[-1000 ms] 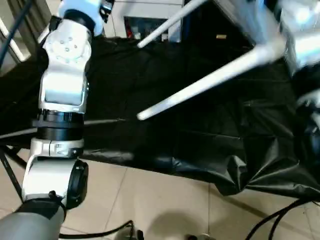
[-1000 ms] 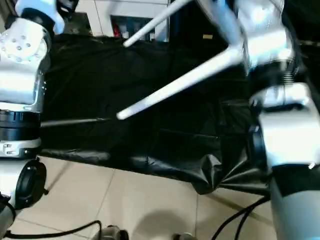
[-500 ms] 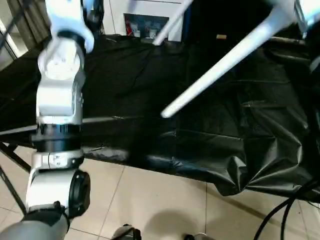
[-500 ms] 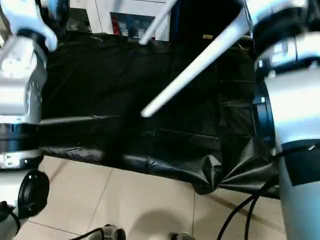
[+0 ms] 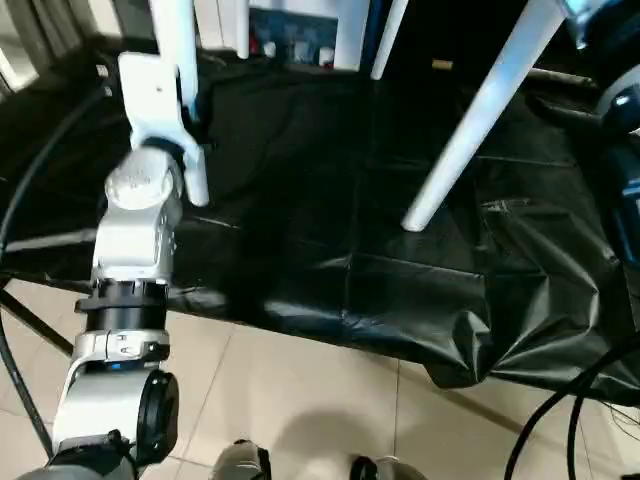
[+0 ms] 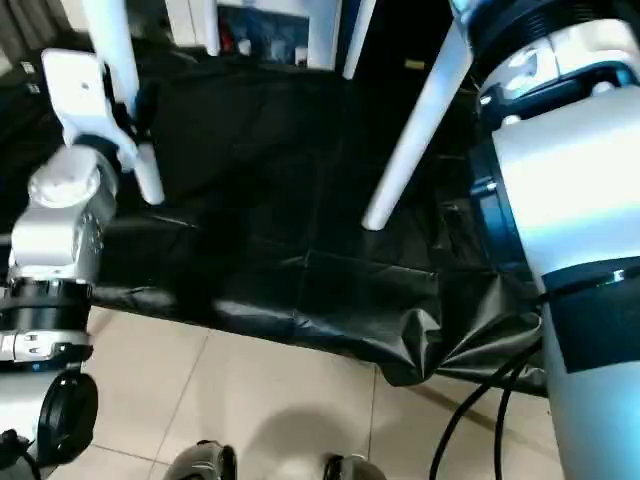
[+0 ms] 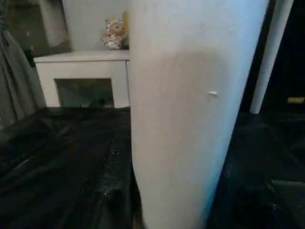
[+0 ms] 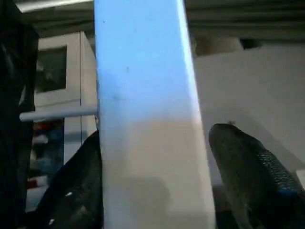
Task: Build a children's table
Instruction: Flip table
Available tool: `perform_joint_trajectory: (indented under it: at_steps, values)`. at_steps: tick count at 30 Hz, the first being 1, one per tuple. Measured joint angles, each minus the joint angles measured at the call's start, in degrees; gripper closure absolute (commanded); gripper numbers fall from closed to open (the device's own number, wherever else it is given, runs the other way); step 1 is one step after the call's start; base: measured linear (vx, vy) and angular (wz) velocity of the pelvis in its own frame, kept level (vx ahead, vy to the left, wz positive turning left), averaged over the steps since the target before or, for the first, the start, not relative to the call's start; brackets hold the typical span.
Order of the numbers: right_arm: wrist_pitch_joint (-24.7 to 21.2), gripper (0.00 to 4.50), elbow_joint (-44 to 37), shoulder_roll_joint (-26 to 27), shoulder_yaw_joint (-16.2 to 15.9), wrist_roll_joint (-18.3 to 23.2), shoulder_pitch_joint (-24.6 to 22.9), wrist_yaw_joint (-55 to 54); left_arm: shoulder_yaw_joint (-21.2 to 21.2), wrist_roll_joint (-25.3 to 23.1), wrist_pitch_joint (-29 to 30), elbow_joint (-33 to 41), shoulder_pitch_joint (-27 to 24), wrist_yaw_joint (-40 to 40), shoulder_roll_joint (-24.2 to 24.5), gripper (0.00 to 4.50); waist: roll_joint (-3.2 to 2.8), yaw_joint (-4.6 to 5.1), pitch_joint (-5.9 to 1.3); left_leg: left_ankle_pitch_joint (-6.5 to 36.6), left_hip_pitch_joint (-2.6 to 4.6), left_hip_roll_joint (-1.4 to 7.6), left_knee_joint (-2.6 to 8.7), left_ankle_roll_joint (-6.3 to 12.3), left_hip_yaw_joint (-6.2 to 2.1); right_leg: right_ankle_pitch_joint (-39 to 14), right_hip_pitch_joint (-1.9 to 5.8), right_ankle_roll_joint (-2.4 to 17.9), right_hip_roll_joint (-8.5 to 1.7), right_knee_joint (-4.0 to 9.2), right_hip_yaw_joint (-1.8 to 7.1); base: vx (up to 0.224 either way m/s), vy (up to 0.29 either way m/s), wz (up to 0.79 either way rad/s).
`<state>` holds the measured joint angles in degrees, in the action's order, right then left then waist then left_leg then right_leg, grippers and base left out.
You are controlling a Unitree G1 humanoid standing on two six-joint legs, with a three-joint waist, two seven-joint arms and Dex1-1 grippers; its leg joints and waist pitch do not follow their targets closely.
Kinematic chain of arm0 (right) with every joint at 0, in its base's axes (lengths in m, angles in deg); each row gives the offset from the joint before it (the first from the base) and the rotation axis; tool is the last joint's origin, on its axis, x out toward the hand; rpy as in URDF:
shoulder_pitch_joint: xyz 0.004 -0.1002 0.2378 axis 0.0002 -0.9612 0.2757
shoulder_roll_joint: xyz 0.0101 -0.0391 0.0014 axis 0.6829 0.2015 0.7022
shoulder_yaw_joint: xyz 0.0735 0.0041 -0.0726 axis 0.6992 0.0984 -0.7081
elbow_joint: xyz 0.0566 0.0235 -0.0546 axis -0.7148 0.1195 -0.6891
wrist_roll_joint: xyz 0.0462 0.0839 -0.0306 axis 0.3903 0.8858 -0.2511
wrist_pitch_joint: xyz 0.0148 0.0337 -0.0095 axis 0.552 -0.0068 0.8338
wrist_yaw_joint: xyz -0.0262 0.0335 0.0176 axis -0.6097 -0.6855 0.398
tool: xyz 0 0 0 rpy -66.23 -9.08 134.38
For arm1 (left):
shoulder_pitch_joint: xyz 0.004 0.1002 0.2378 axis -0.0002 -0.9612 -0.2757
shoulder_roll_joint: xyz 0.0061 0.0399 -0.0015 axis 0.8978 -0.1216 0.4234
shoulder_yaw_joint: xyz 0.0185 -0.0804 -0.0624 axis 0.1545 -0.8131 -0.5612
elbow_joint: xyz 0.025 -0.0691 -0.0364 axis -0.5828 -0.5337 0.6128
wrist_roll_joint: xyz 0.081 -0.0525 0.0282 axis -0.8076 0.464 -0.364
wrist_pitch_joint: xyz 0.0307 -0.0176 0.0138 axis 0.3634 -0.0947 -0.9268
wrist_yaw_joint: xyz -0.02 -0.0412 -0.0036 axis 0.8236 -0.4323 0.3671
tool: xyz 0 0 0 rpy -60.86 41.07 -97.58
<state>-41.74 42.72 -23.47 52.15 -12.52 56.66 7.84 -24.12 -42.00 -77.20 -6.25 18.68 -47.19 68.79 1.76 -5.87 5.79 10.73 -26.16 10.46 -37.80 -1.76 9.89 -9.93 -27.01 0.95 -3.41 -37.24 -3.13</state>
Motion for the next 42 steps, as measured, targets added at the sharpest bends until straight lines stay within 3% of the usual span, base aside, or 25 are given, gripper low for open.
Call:
perform_joint_trajectory:
  at_steps: [8,13,17,20,25,26,29,34,37,39,42]
  values:
    - [5.3,0.59,0.54,0.0,2.69,2.77,-0.18,3.49,-0.05,0.28,-3.73,-2.49,-0.74,-0.36,3.12,2.81,0.12,0.22,0.03,0.13,-0.08,0.08,-0.26,0.19,0.06,0.03,0.01,0.05,-0.02,-0.01,-0.01,0.0,0.0,0.0]
    - [10.18,0.59,0.27,0.14,5.38,6.85,-3.39,6.61,-0.34,1.29,-4.75,-4.34,-1.73,-1.09,3.35,2.81,0.24,0.41,-0.03,0.13,0.0,0.19,-0.42,0.19,0.1,0.03,0.05,0.05,-0.01,-0.22,-0.02,0.0,0.0,0.0]
    - [17.36,0.59,-3.05,1.45,8.56,11.64,-9.27,6.68,-0.56,1.63,-6.07,-6.87,-1.92,-1.39,3.96,2.81,0.31,0.74,-0.09,0.12,0.22,0.26,-0.57,0.18,0.22,0.05,0.15,0.08,-0.02,-0.49,0.04,0.0,0.0,0.0]
    - [20.57,0.59,-5.51,2.29,10.25,14.94,-9.93,8.58,-0.6,1.63,-6.62,-8.13,-1.92,-1.38,4.26,2.81,0.35,0.97,-0.12,0.25,0.54,0.31,-0.66,-0.13,0.29,0.04,0.3,0.09,-0.01,-0.8,0.11,0.0,0.0,0.0]
    - [24.08,0.59,-10.75,6.01,12.43,20.55,-15.82,11.09,-0.3,1.61,-7.53,-11.75,-1.79,-1.55,5.4,2.81,0.37,2.05,-0.13,0.35,2.22,0.38,-0.45,-0.36,0.3,0.01,1.76,0.07,0.03,-0.69,0.09,0.0,0.0,0.0]
    - [24.11,0.59,-11.02,6.34,12.43,21.0,-16.63,11.52,-0.28,1.61,-7.67,-12.16,-1.69,-1.74,5.57,2.25,0.37,2.32,-0.13,0.33,2.23,0.38,-0.45,-0.4,0.29,0.02,1.78,0.07,0.03,-0.69,0.09,0.0,0.0,0.0]
    - [22.35,0.59,-16.45,8.28,14.07,26.63,-21.3,13.19,1.3,0.52,-7.45,-14.18,-1.46,-4.74,8.14,2.09,0.35,2.5,-0.14,0.26,2.36,0.36,-0.37,-0.5,0.27,0.11,1.88,0.2,0.02,-0.68,0.08,0.0,0.0,0.0]
    - [11.9,0.59,-31.59,11.33,14.27,35.69,-34.91,16.23,3.15,-0.68,-7.47,-16.97,-1.84,-7.86,8.81,1.68,0.37,1.91,-0.16,0.02,2.52,0.37,-0.16,-0.79,0.24,0.26,2.05,0.36,0.02,-0.66,0.02,0.0,0.0,0.0]
    - [1.14,0.59,-48.43,11.24,11.7,41.22,-49.75,16.0,3.35,-0.34,-8.41,-16.85,-1.97,-8.98,9.68,1.49,0.38,0.8,-0.22,-0.03,2.81,0.37,0.12,-0.86,0.24,0.26,2.34,0.35,0.04,-0.39,-0.02,0.0,0.0,0.0]
    - [-6.05,0.59,-54.03,10.78,9.34,42.84,-58.3,15.68,3.41,-0.22,-8.79,-16.79,-2.0,-9.13,10.67,1.26,0.04,0.67,-0.2,-0.08,2.69,0.36,0.25,-0.92,0.22,0.31,2.24,0.36,0.04,-0.21,-0.09,0.0,0.0,0.0]
    - [-13.22,0.59,-60.38,8.46,8.59,43.36,-67.43,14.85,2.97,0.16,-9.38,-16.07,-2.72,-9.41,11.57,1.17,-0.4,0.58,-0.27,-0.08,2.78,0.35,0.51,-0.93,0.22,0.33,2.39,0.35,0.04,0.11,-0.16,0.0,0.0,0.0]
